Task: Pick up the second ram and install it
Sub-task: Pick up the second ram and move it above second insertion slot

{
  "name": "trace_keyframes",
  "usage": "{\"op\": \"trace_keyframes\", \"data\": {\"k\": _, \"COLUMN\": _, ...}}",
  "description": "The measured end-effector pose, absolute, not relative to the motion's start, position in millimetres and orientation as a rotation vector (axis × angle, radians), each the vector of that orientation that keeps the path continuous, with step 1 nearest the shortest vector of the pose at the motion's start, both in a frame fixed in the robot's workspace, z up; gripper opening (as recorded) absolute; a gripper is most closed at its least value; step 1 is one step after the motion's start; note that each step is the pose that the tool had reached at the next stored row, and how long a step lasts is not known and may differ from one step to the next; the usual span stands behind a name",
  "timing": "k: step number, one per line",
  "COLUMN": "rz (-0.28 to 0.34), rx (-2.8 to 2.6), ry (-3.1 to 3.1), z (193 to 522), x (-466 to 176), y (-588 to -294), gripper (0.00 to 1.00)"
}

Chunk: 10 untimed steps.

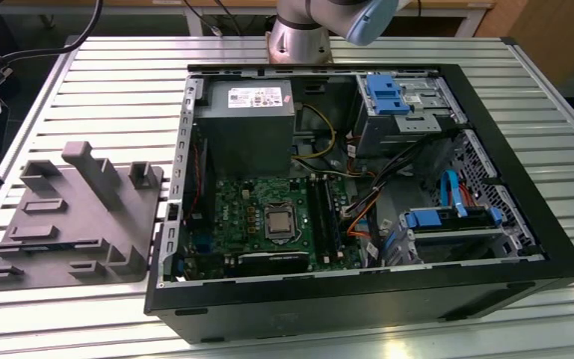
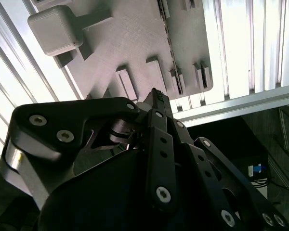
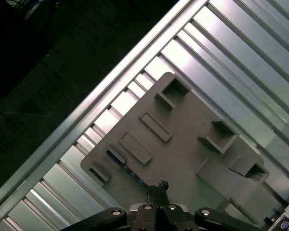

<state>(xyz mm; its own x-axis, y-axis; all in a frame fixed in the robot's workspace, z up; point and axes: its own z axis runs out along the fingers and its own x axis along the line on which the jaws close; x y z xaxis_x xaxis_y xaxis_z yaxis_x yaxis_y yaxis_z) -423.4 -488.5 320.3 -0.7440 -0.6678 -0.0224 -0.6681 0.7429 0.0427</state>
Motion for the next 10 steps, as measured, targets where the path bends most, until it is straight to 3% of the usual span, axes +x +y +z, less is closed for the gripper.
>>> {"op": "trace_keyframes", "data": {"k": 10, "rz": 0.075, "rx": -1.137, "ry": 2.922, "z": 316.2, "x": -423.3, "y": -488.6, "gripper": 0.11}}
